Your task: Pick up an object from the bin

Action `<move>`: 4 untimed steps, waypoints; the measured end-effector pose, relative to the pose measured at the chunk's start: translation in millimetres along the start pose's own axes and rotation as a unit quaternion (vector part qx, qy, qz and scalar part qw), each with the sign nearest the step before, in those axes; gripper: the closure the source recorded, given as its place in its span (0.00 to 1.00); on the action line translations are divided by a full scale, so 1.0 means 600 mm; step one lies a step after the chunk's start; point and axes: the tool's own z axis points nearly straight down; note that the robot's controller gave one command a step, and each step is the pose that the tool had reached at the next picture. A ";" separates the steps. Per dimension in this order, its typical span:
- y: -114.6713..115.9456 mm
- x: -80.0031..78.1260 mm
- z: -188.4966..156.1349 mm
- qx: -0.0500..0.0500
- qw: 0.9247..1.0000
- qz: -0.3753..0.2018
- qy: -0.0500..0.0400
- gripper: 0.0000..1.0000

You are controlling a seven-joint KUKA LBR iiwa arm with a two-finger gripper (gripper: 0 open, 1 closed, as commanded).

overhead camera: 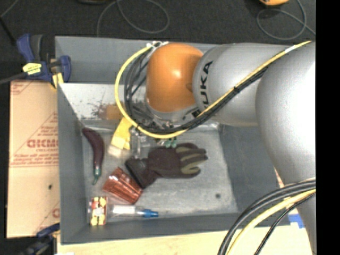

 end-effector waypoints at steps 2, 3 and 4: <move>-0.052 0.001 0.072 -0.001 0.990 -0.139 -0.002 1.00; -0.111 0.026 0.095 0.001 0.990 -0.139 -0.002 1.00; -0.082 0.094 0.039 0.000 0.990 -0.138 -0.002 0.00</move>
Offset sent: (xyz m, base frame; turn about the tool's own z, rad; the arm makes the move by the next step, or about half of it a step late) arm 0.0069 -0.0685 -0.0654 -0.3411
